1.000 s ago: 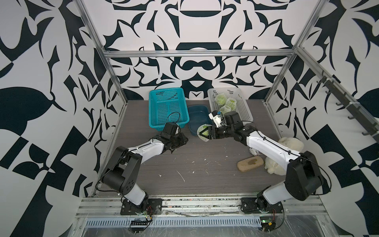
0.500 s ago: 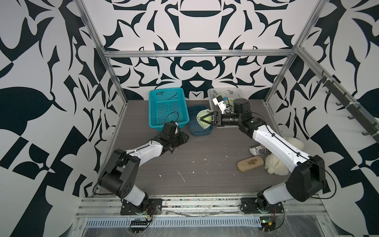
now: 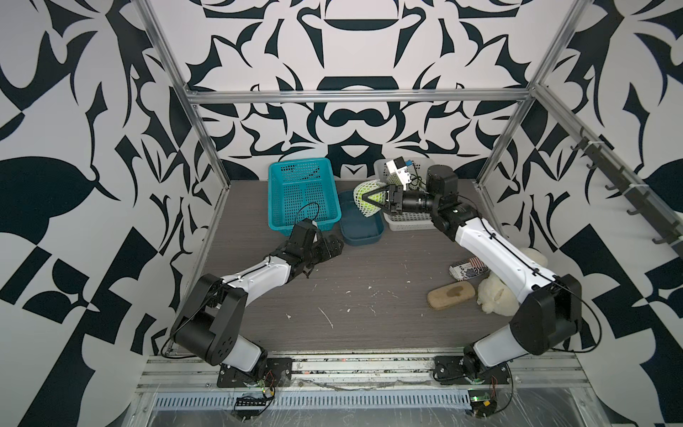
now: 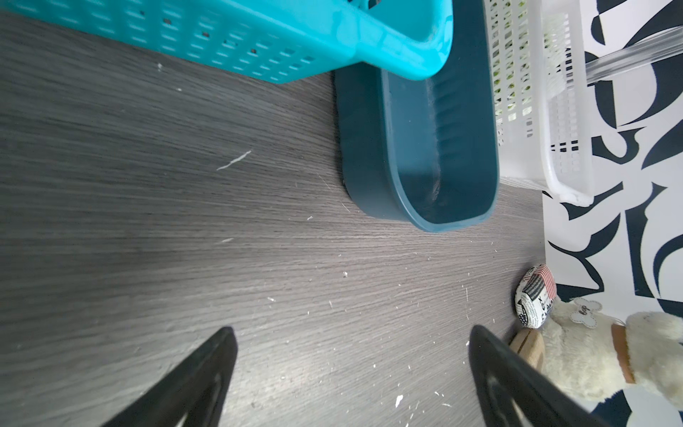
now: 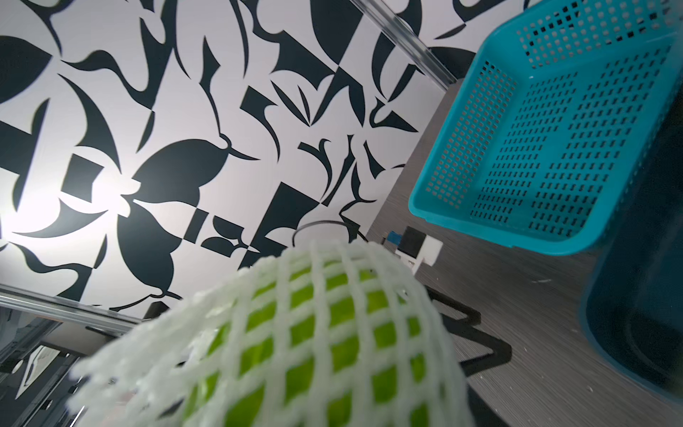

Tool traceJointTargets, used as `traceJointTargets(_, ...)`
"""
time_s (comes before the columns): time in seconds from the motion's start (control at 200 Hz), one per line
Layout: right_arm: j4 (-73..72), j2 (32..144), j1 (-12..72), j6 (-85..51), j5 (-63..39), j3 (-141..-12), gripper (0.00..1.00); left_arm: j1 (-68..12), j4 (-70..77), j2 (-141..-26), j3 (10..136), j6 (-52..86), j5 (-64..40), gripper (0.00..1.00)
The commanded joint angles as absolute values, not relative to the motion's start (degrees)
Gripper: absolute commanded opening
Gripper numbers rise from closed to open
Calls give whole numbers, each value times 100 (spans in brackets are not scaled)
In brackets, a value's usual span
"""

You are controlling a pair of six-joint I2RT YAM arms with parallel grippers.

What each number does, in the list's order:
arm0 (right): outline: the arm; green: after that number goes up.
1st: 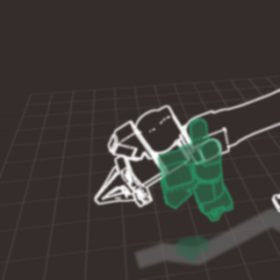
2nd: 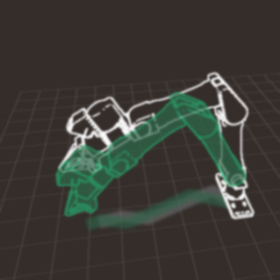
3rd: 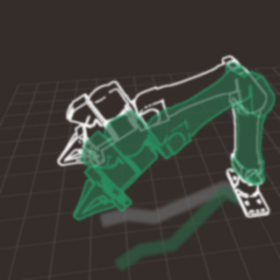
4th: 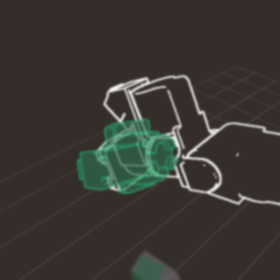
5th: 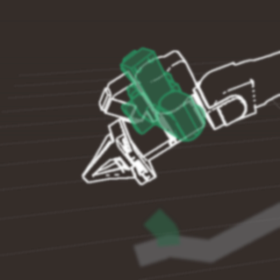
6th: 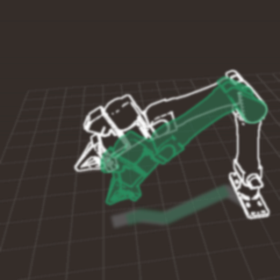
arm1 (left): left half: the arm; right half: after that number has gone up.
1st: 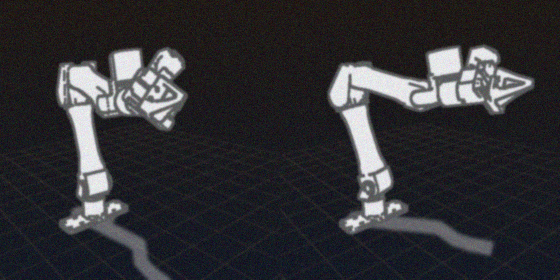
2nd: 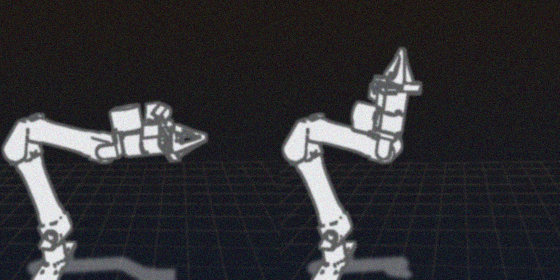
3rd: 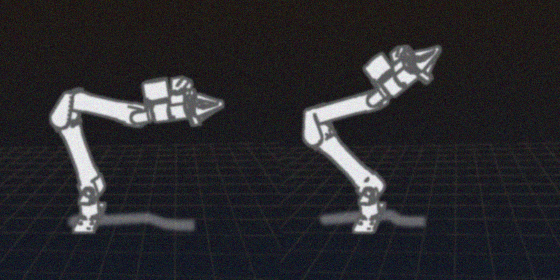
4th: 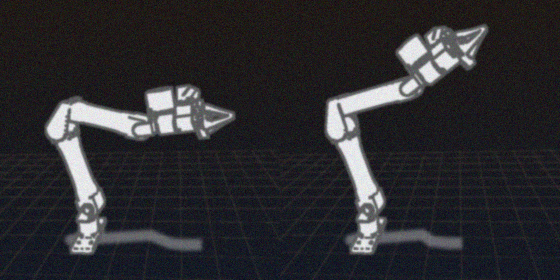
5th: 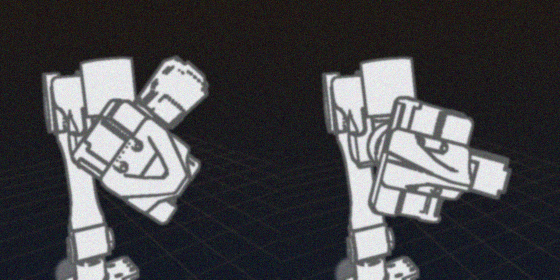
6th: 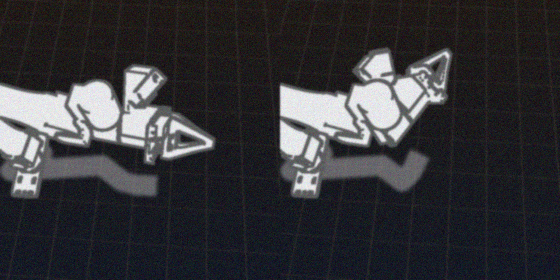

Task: Sleeve custard apples in foam nets
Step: Place the custard apple in the basket.

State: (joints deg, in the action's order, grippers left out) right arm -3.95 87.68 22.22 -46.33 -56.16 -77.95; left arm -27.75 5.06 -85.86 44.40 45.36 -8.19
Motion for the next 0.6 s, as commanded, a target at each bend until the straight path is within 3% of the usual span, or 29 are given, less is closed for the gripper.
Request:
traceJointTargets(0.0, -1056, 8753, 2210, -4940, -5968, -8242, 69, -2760, 479, -8545, 4463, 4455, -815, 100)
traceJointTargets(0.595, -1259, 8807, 2214, -5147, -6182, -8947, 70, -2757, 431, -8578, 4487, 4491, -822, 100)
